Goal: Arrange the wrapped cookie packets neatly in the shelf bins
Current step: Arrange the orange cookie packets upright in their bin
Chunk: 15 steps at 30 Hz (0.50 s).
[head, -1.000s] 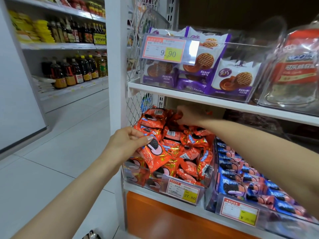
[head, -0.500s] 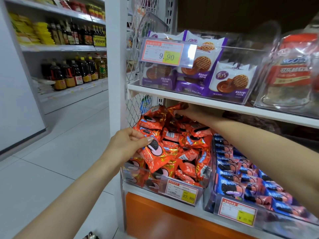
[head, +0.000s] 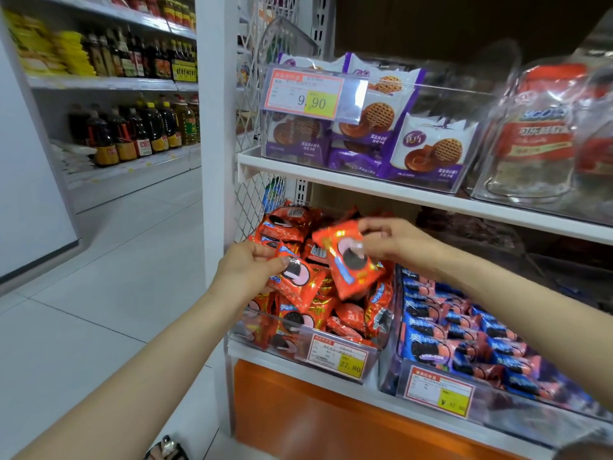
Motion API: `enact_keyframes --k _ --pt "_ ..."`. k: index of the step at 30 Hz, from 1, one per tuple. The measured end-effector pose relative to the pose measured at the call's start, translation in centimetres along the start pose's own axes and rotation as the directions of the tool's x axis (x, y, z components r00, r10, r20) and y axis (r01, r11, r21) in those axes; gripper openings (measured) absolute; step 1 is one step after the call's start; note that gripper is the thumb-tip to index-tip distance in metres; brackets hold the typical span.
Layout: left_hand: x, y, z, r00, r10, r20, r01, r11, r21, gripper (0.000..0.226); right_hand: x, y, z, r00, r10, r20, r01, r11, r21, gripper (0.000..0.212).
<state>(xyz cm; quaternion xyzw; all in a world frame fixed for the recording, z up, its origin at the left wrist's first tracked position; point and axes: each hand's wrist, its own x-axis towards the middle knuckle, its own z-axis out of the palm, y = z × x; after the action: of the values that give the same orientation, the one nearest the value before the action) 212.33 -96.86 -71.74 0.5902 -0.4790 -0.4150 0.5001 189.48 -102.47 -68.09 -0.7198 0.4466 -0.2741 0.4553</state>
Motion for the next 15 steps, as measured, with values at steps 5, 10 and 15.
enact_keyframes --k 5,10,15 --pt "0.1 0.2 0.0 0.998 0.054 -0.029 -0.051 0.995 0.082 0.023 -4.3 0.9 2.2 0.981 -0.11 0.159 0.185 0.775 -0.604 0.028" --pt "0.3 0.3 -0.2 0.997 0.062 -0.056 -0.059 0.997 0.053 0.015 -4.2 1.8 3.6 0.961 -0.15 0.233 0.272 0.351 -0.896 0.033" --pt "0.6 0.1 -1.6 0.994 0.073 -0.086 -0.072 0.997 0.025 0.014 -1.2 -0.2 2.3 0.944 -0.29 0.155 0.285 0.488 -0.825 0.025"
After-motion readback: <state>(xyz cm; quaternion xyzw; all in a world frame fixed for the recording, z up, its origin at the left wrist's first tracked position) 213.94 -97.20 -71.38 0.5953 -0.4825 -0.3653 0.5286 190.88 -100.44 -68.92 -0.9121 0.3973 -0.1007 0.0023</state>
